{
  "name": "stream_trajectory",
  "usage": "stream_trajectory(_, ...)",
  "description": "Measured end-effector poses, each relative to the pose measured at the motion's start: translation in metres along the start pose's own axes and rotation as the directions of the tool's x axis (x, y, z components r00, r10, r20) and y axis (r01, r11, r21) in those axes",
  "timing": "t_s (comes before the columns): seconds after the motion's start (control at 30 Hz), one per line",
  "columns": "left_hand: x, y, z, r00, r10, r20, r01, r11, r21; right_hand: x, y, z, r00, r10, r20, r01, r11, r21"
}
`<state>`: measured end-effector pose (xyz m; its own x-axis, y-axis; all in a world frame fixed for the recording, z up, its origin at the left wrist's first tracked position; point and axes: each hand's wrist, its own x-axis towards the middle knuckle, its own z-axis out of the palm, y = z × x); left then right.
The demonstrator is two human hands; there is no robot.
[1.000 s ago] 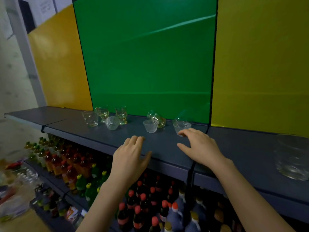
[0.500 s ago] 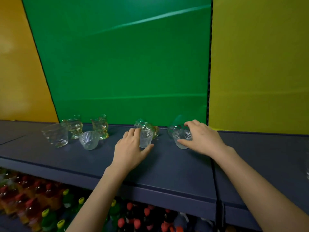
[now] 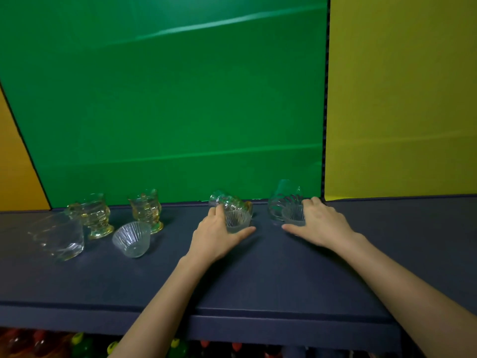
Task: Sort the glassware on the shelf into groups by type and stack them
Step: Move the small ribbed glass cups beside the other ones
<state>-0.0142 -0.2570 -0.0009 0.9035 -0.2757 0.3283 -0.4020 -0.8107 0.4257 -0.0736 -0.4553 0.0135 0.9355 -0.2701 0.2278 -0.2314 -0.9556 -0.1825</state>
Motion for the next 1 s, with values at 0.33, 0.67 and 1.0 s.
stream_trajectory(0.33,0.005,-0.008,-0.004,1.0,0.027,-0.004,-0.027,0.982,-0.188,-0.029,-0.006,-0.003,0.99,0.112,-0.08,-0.097,0.98,0.175)
stream_trajectory(0.67,-0.03,0.064,-0.016,0.927,0.373,-0.022,-0.358,0.87,-0.339,-0.121,0.041,-0.049,0.949,0.213,-0.231,-0.159,0.959,0.234)
stream_trajectory(1.0,-0.091,0.222,0.044,0.798,0.602,0.027,-0.501,0.689,-0.524,-0.233,0.156,-0.102,0.883,0.383,-0.271,-0.369,0.924,0.105)
